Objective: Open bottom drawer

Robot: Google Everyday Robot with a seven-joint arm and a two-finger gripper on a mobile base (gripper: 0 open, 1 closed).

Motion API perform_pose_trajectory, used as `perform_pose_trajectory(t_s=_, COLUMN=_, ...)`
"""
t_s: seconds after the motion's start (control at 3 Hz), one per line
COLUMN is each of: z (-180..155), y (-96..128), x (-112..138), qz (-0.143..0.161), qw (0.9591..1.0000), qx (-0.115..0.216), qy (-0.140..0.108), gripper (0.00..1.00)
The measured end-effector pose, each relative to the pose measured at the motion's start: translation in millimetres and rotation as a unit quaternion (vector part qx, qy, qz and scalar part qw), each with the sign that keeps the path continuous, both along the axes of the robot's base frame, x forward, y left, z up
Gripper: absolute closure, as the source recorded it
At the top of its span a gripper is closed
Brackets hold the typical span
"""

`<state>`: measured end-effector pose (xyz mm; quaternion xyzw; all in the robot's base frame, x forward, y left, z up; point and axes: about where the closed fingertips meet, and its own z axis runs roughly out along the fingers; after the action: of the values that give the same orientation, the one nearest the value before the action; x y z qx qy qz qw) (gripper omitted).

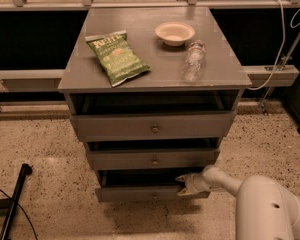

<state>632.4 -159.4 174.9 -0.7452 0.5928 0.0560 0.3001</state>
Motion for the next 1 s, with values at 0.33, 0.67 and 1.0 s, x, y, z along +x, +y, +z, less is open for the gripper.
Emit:
perform_pose_trajectory(t_s=0.33, z=0.0, y=0.1, x=0.0, qz=0.0, qw=1.0, qx=0.0, qy=0.0, gripper=0.01)
perform_pose_trajectory(t_s=0.67, z=0.0, y=0.1, x=0.0, qz=0.0, qw=1.0, qx=0.0, qy=0.0, gripper=0.0)
perform_pose_trajectory(t_s=1.0, z=-3.5, y=-2.2, x=-14.7, qz=-0.007, qw=0.9998, qx=0.003, qy=0.02, gripper=0.0)
